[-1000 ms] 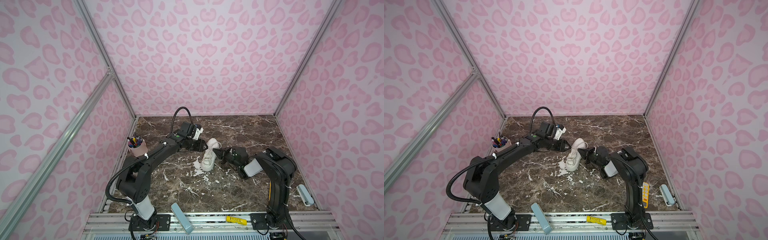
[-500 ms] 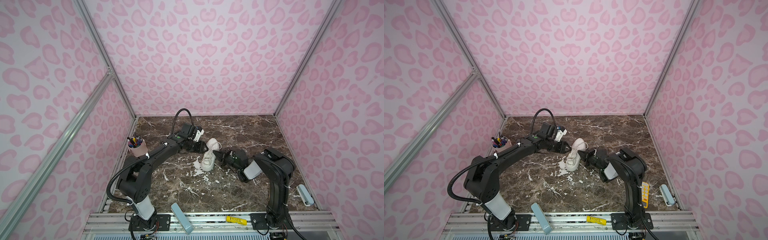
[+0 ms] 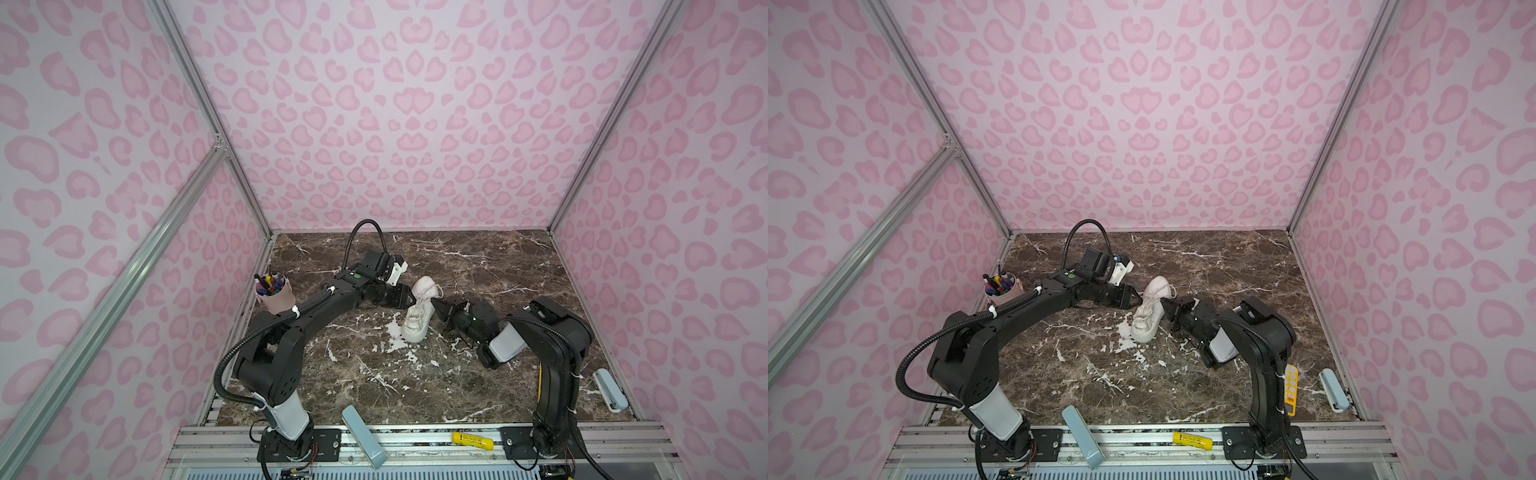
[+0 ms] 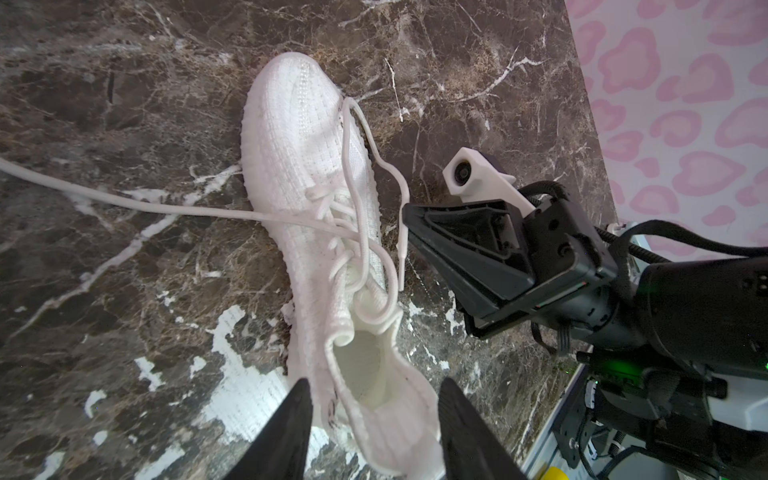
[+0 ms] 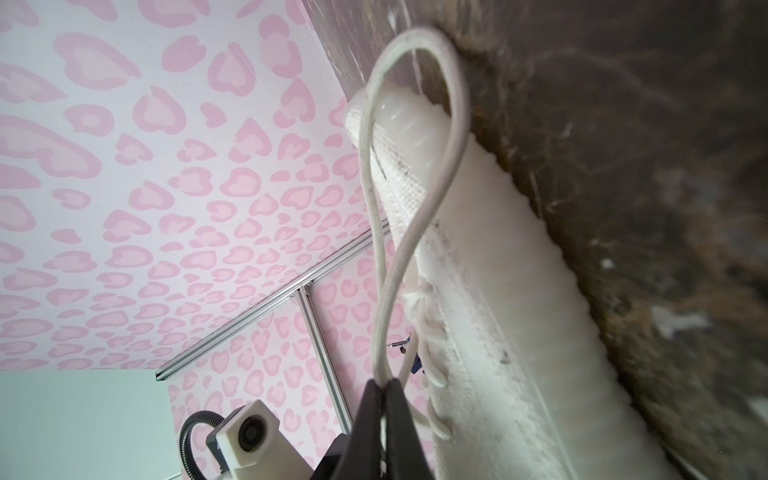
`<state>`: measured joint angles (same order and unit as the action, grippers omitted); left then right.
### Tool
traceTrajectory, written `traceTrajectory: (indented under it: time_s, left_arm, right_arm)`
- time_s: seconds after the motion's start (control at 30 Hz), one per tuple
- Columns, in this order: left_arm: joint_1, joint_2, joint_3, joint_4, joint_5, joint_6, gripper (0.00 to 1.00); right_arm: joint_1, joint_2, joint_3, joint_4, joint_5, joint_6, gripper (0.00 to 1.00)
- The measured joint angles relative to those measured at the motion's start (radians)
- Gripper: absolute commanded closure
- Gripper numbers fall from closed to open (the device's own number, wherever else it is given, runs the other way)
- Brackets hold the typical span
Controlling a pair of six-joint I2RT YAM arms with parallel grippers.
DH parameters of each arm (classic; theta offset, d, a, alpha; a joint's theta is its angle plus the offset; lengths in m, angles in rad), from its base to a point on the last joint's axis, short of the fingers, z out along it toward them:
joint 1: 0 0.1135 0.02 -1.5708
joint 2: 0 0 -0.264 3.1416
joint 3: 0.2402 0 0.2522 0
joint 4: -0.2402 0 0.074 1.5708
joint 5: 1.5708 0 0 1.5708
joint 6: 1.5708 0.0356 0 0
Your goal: Tie the shoes
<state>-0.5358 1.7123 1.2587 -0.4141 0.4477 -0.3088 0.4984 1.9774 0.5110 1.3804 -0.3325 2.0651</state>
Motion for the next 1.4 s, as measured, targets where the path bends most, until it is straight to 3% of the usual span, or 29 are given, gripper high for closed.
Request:
traceTrajectory:
  time_s: [1.4]
  left_arm:
    - [0.0, 0.0, -0.012, 0.017, 0.0, 0.0, 0.49]
  right_arm:
    - [0.047, 0.032, 0.036, -0.039, 0.039, 0.019, 0.93]
